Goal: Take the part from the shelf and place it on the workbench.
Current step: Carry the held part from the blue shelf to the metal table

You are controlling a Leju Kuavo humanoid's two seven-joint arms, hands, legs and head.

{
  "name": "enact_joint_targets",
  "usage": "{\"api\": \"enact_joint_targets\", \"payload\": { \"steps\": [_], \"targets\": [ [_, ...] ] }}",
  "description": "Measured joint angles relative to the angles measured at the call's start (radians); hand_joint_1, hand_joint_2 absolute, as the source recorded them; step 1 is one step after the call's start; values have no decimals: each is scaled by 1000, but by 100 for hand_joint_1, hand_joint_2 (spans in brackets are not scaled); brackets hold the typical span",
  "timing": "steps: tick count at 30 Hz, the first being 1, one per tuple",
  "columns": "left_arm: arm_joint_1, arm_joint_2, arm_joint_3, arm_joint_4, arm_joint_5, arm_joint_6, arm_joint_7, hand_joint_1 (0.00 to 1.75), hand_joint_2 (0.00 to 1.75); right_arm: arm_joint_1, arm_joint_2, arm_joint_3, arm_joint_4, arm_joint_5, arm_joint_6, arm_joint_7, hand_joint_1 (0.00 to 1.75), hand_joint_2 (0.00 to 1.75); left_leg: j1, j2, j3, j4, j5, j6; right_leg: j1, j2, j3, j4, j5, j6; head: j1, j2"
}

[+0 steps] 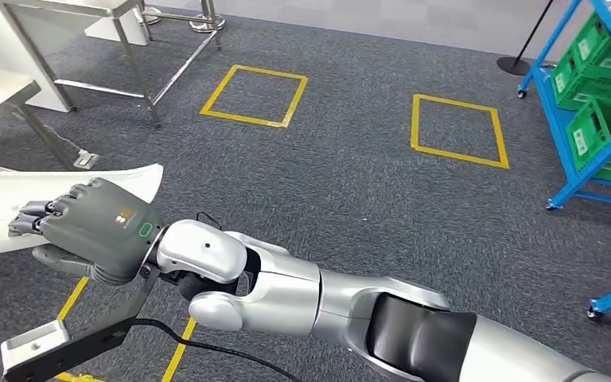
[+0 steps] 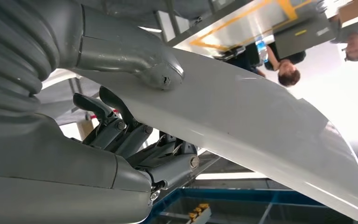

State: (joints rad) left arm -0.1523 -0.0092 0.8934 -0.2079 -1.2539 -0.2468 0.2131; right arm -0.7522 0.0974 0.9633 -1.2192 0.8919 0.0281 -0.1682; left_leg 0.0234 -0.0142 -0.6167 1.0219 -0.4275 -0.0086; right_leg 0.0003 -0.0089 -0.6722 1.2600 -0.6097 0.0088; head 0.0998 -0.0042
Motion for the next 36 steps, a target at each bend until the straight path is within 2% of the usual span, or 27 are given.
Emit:
{"api": "enact_joint_targets", "payload": {
  "steps": [1,2,3,4,6,8,10,11,12,14,16,17,18,19,20,22,23,25,26,28,29,30,31,32,33,34,36],
  "targets": [
    [0,0,0,0,0,0,0,0,175,3,-1,0,0,0,0,0,175,175,0,-14,-2,1,1,1,0,5,-27,52,-15,1,0,0],
    [1,0,0,0,0,0,0,0,175,4,-3,0,1,0,0,0,175,175,0,-29,-4,2,2,0,-1,6,-37,67,-9,-1,0,0],
    [1,0,0,0,0,0,0,0,175,5,-3,0,1,0,0,0,175,175,-1,-43,-4,4,2,-1,-1,9,-27,42,15,-4,0,0],
    [2,0,0,0,1,0,0,0,175,5,-3,0,1,0,0,0,175,175,-1,-58,-5,5,3,-2,-1,18,2,-20,52,-8,0,0],
    [1,-2,0,0,1,0,0,0,175,4,-4,0,1,0,0,-1,175,175,0,-85,-7,6,7,-9,-1,62,67,-162,110,-19,-1,0],
    [1,-4,0,0,2,0,0,0,175,4,-4,0,1,0,0,-2,175,175,2,-106,-14,4,12,-23,2,87,92,-224,124,-24,0,0],
    [6,-4,0,0,2,0,1,0,175,4,-2,0,1,0,0,-2,175,175,5,-123,-20,-2,19,-38,4,67,95,-230,129,-32,2,0],
    [8,-4,0,1,3,0,1,0,175,3,-1,1,1,0,0,-2,175,175,5,-112,-25,2,17,-43,2,55,97,-236,134,-39,1,0],
    [9,-4,0,1,4,0,2,0,175,3,1,1,1,0,0,-2,175,175,3,-88,-37,20,6,-46,-1,42,100,-242,139,-46,-2,0],
    [8,-4,1,2,5,0,4,0,175,4,3,1,1,0,0,-2,175,175,0,-23,-84,118,-50,-50,-1,14,102,-249,144,-55,-8,0],
    [6,-4,1,1,4,0,8,0,175,9,1,2,2,0,1,-2,175,175,0,3,-136,239,-104,-57,2,-18,100,-248,143,-58,-10,0],
    [7,-4,1,1,4,0,10,0,175,11,1,2,3,0,1,-2,175,175,0,6,-145,266,-110,-59,3,-33,100,-247,142,-58,-10,0],
    [8,-4,1,1,4,0,11,0,175,13,0,3,3,0,1,-2,175,175,0,10,-132,251,-96,-60,3,-47,99,-246,141,-57,-10,0],
    [9,-3,2,1,4,0,12,0,175,12,0,3,3,0,2,-2,175,175,0,18,-99,198,-68,-60,3,-61,99,-244,139,-55,-10,0],
    [9,-2,2,0,5,0,12,0,175,10,0,3,3,-1,2,-2,175,175,-1,37,-59,126,-44,-58,4,-74,99,-240,136,-52,-10,0],
    [7,-2,2,0,4,0,12,0,175,2,-1,3,4,-10,6,-6,175,175,-7,66,0,23,-14,-45,8,-95,98,-232,129,-42,-9,0],
    [7,-2,2,0,4,0,12,0,175,-2,-1,3,5,-17,7,-9,175,175,-10,72,7,7,-14,-37,11,-103,98,-229,126,-38,-7,0],
    [10,-2,3,0,3,0,15,0,175,-9,-3,5,7,-29,9,-15,175,175,-12,51,5,10,-10,-22,12,-118,100,-230,124,-28,-5,0],
    [12,-3,4,0,2,0,17,0,175,-12,-3,5,9,-33,8,-18,175,175,-9,41,4,8,-8,-16,10,-109,100,-225,119,-22,-4,0],
    [11,-4,4,1,0,0,22,0,175,-16,-7,6,13,-39,2,-23,175,175,-3,21,1,5,-3,-4,4,-54,78,-170,82,-8,-3,0],
    [9,-5,5,1,-1,0,24,0,175,-17,-10,8,16,-41,-3,-25,175,175,-2,12,-1,4,0,0,1,-21,52,-114,52,-2,-2,0],
    [7,-5,5,0,-1,0,26,0,175,-16,-15,9,20,-43,-7,-24,175,175,-1,4,-4,5,1,3,0,-3,19,-45,19,1,-2,0],
    [7,-5,5,0,-2,0,29,0,175,-15,-19,11,25,-46,-12,-22,175,175,-2,-5,-6,5,3,4,-1,4,-12,18,-3,3,-1,0],
    [7,-6,5,0,-2,0,31,0,175,-15,-23,13,29,-50,-16,-20,175,175,-2,-13,-8,6,3,5,-1,6,-32,54,-9,3,-1,0],
    [8,-6,5,1,-3,0,33,0,175,-14,-25,15,33,-55,-20,-16,175,175,-2,-21,-10,8,4,5,-1,6,-33,51,6,1,-1,0],
    [9,-6,6,1,-4,0,34,0,175,-14,-27,16,35,-60,-24,-12,175,175,-2,-28,-10,9,5,3,-1,7,-15,8,36,-2,-1,0],
    [8,-6,6,1,-4,0,37,0,175,-18,-28,16,37,-67,-33,-3,175,175,-3,-38,-11,10,7,-2,0,15,53,-133,101,-11,-1,0]
  ]
}}
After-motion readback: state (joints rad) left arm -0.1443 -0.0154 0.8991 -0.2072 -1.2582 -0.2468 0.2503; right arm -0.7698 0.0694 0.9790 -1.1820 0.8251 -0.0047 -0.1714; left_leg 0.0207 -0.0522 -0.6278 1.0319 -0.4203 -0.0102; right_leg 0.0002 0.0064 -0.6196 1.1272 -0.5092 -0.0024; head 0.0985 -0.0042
